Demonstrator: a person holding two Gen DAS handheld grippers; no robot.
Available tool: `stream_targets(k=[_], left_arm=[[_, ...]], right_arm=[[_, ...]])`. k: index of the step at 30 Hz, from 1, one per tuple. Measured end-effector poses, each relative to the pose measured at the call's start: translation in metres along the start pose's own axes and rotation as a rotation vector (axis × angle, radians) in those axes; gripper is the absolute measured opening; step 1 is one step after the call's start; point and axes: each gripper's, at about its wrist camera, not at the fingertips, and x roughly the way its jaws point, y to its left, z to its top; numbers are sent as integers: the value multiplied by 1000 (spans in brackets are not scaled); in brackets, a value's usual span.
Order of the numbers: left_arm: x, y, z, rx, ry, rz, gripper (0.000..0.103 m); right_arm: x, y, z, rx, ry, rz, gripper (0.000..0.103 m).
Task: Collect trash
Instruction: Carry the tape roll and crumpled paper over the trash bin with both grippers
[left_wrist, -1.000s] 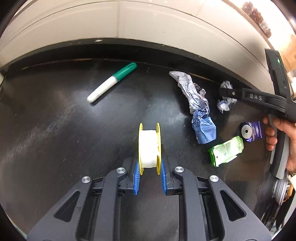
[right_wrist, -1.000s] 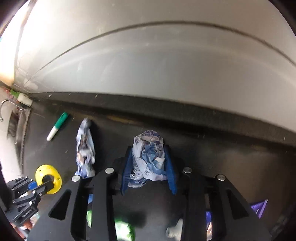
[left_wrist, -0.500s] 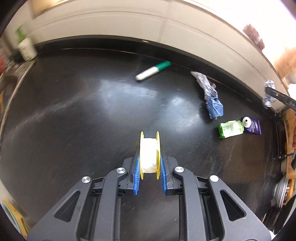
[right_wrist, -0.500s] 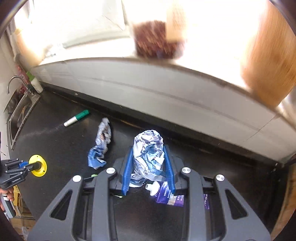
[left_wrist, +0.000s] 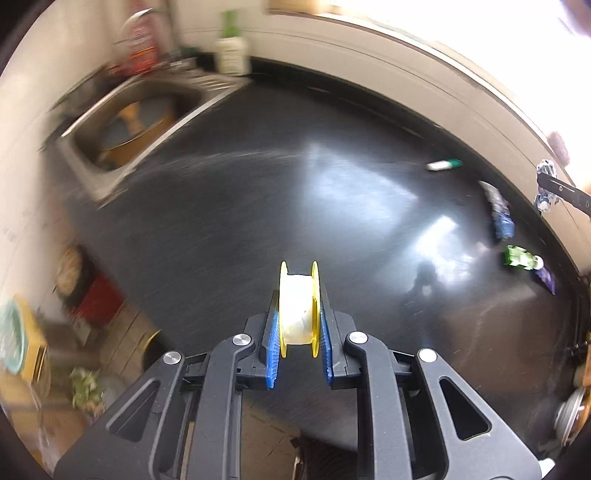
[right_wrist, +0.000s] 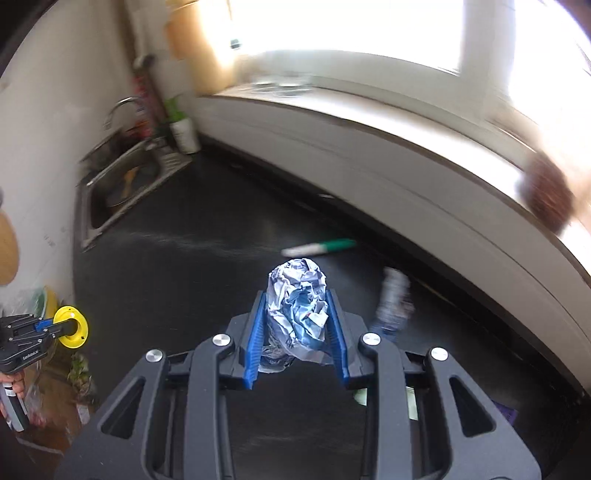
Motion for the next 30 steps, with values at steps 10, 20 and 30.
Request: stream_targets(k=[10,20,30], left_arm=[[-50,119,-67,-268,-45,115,17],[-40,197,-165,-496,41,130,17],[41,258,-210,-625,117,57,17]], right_arm=[[32,207,16,-274,56,298,32],[70,387,-46,-524,255,510,32],[156,499,-146,-758,428,465,32]])
